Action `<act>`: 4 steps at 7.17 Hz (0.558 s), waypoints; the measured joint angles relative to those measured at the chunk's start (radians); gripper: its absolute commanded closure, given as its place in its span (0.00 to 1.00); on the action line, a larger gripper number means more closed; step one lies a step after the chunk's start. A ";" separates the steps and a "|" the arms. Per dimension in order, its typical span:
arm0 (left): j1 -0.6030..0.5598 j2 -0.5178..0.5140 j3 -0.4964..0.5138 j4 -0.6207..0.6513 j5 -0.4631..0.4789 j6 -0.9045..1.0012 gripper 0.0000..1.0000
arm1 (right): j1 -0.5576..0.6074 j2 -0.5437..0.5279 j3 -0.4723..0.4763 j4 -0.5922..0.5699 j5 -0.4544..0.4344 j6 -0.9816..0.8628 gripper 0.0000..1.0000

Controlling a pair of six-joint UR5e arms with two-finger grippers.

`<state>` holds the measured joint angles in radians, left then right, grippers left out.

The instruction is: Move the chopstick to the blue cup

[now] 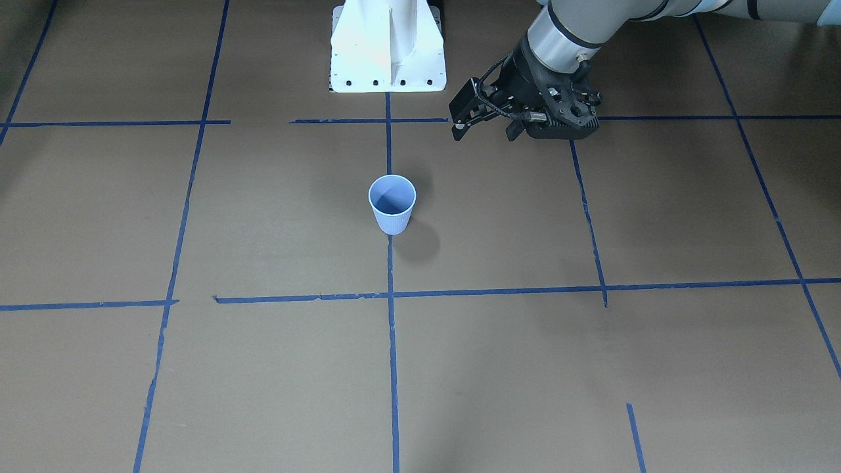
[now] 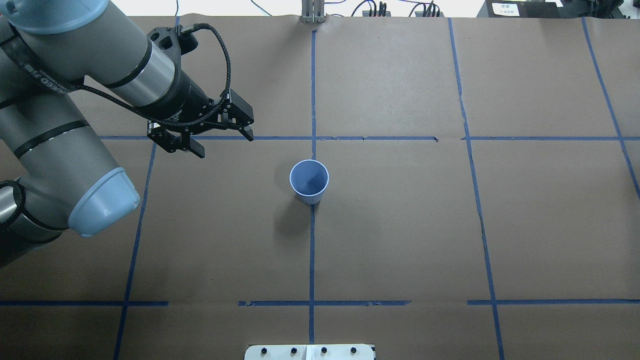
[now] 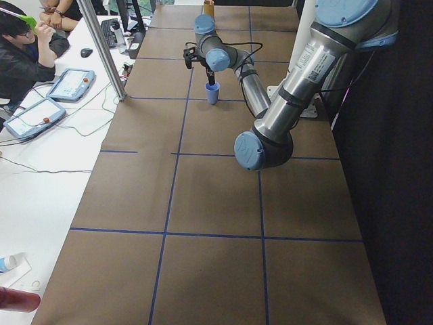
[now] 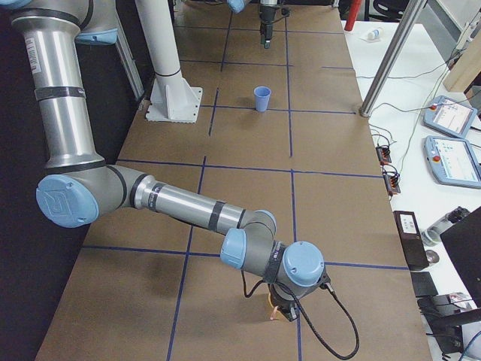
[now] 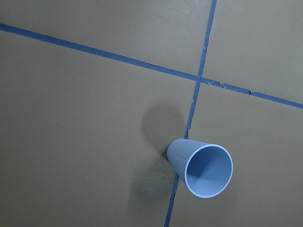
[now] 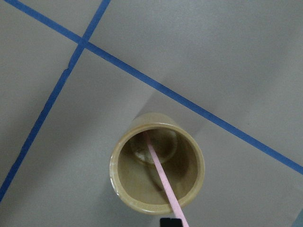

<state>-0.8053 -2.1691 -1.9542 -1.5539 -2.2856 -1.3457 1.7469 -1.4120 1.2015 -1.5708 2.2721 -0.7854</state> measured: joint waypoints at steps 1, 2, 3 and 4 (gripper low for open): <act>0.000 0.000 -0.001 0.000 0.000 -0.001 0.00 | 0.000 0.001 0.007 -0.001 -0.002 0.000 0.66; 0.000 0.001 -0.004 0.000 0.000 -0.001 0.00 | -0.003 0.005 0.016 -0.001 -0.008 0.000 0.51; 0.000 0.002 -0.007 0.000 0.000 -0.001 0.00 | -0.006 0.005 0.019 -0.001 -0.013 -0.001 0.51; 0.000 0.006 -0.011 0.000 0.000 -0.001 0.00 | -0.007 0.005 0.018 -0.002 -0.015 -0.001 0.45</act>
<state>-0.8053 -2.1628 -1.9648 -1.5539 -2.2856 -1.3468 1.7396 -1.4069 1.2195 -1.5723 2.2575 -0.7868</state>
